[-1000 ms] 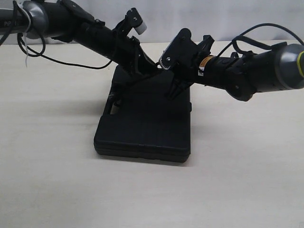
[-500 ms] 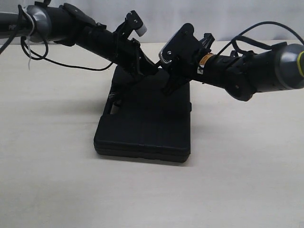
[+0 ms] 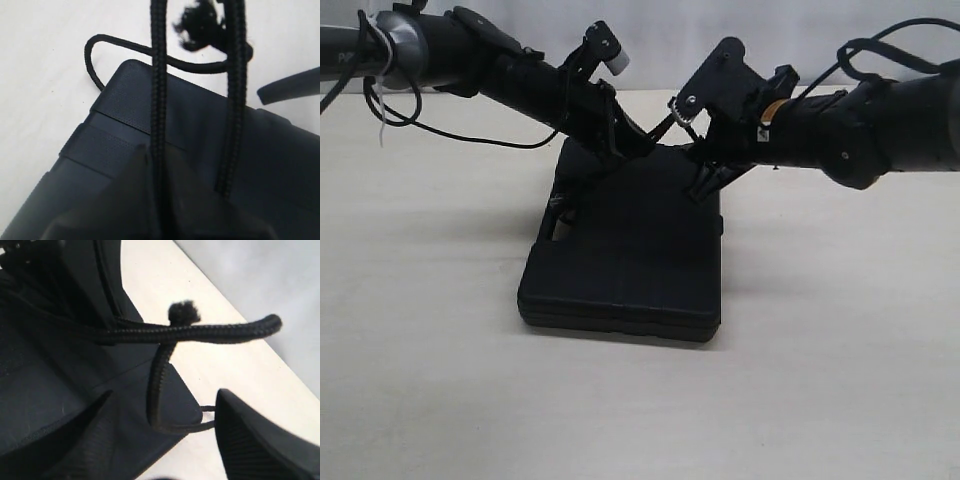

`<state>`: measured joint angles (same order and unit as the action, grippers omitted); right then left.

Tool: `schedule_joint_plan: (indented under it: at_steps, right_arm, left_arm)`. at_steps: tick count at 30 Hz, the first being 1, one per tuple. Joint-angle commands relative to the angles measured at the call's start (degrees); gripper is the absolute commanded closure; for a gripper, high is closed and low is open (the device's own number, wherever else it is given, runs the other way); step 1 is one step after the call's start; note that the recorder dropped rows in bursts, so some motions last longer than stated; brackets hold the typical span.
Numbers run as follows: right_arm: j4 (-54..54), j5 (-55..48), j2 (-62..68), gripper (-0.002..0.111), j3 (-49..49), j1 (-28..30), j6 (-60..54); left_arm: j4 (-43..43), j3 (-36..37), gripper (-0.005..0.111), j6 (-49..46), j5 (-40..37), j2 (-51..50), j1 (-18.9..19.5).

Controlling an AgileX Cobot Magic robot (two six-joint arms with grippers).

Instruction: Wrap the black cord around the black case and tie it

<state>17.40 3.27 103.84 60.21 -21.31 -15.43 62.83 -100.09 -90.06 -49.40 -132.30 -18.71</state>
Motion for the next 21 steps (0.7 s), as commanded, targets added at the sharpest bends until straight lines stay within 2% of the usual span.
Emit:
schedule_joint_plan:
  at_steps: [1, 8, 14, 15, 21]
  right_arm:
    - [-0.4, 2.0, 1.41, 0.054, -1.3, 1.34, 0.26]
    - [-0.82, 15.83, 8.2, 0.054, -1.92, 2.02, 0.26]
    - [-11.6, 18.37, 9.71, 0.056, -1.07, 3.18, -9.72]
    - [-12.41, 18.78, 9.71, 0.058, -1.07, 3.18, -10.66]
    - [-9.09, 19.61, 11.4, 0.096, -1.07, 3.18, -10.97]
  left_arm:
    - [0.86, 0.05, 0.107, 0.4, 0.25, -0.02, 0.0]
    - [0.86, 0.05, 0.107, 0.4, 0.14, -0.02, 0.0]
    - [0.86, 0.05, 0.107, 0.4, 0.14, -0.02, 0.0]
    - [0.86, 0.05, 0.107, 0.4, 0.14, -0.02, 0.0]
    - [0.86, 0.05, 0.107, 0.4, 0.04, -0.02, 0.0]
